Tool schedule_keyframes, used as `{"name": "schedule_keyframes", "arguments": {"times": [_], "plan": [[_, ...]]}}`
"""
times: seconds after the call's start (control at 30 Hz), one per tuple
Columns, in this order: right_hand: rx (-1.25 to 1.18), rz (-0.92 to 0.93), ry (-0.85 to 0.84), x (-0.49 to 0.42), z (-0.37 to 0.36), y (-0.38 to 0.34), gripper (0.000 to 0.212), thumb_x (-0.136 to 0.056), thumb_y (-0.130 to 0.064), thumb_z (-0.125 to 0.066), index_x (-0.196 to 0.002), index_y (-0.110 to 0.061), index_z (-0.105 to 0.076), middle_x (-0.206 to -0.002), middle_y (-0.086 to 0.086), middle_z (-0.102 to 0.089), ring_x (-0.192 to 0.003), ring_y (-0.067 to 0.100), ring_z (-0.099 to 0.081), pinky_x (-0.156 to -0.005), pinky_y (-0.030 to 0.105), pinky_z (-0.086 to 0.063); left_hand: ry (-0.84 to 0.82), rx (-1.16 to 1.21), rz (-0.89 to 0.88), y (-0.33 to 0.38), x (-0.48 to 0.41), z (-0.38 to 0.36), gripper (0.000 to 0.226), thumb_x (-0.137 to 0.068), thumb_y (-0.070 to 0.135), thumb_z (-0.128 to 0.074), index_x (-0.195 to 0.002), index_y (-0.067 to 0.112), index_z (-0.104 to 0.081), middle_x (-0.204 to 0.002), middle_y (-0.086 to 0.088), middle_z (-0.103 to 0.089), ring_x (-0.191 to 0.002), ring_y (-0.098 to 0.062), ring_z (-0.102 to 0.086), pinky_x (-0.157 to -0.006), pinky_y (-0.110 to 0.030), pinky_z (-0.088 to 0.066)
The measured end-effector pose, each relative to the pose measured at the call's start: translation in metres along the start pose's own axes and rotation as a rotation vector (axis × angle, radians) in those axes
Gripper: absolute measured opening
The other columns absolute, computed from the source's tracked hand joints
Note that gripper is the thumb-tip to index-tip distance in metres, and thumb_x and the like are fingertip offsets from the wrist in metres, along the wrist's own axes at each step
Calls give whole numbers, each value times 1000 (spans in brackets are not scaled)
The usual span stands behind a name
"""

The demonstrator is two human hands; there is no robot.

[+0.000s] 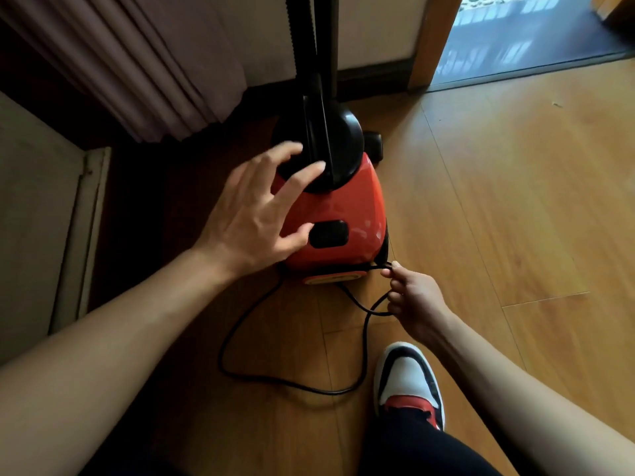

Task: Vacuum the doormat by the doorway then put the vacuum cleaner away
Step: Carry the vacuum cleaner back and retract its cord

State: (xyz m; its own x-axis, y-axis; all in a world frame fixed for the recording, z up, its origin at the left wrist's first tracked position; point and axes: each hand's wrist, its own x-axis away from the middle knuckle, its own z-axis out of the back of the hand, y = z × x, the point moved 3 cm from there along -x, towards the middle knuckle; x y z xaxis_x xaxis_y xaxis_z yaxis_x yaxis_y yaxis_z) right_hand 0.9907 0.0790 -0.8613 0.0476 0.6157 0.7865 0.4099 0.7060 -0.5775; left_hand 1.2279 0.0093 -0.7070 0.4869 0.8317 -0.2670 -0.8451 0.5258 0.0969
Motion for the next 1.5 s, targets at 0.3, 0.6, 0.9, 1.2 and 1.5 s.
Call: {"name": "schedule_keyframes", "arguments": {"times": [0.3,0.6,0.9,1.2,1.5], "plan": [[-62,226,-207,24,-14,-6,39,-106,-27,-41,-76,-13,-62,-46,-2,-27,-34,13,-26,-55,36,-35,-319,28,25,-6,-48,-19,135,-49,63,-90,-154,50,-6,-165,0,20,-154,-36,-8,-113,-54,-40],[312,515,-343,49,-37,0,46,-100,-35,-38,-96,1,-67,-47,6,-47,-37,21,-41,-41,25,-34,-287,30,12,-2,-43,-25,138,-47,68,-87,-156,43,-5,-165,-6,23,-153,-40,-5,-116,-57,-34],[1013,710,-492,56,-94,21,32,-109,-33,-41,-81,-21,-50,-66,-5,-53,-59,15,-51,-59,37,-41,-282,-19,-7,-4,-44,-25,136,-49,70,-85,-155,41,-4,-165,-10,21,-153,-41,-8,-114,-55,-38],[1113,458,-341,30,-122,56,36,-109,-36,-37,-81,-16,-50,-69,0,-59,-57,21,-54,-56,45,-42,-459,-23,-45,-12,-48,-12,146,-46,52,-95,-151,53,7,-158,-2,39,-154,-38,3,-105,-48,-48],[1149,354,-276,-12,-97,58,38,-103,-56,-43,-86,-30,-65,-64,-6,-61,-66,22,-69,-70,42,-58,-462,-49,-80,-12,-46,-7,146,-48,40,-98,-151,55,5,-159,-4,37,-154,-37,-1,-83,-38,-58]]}}
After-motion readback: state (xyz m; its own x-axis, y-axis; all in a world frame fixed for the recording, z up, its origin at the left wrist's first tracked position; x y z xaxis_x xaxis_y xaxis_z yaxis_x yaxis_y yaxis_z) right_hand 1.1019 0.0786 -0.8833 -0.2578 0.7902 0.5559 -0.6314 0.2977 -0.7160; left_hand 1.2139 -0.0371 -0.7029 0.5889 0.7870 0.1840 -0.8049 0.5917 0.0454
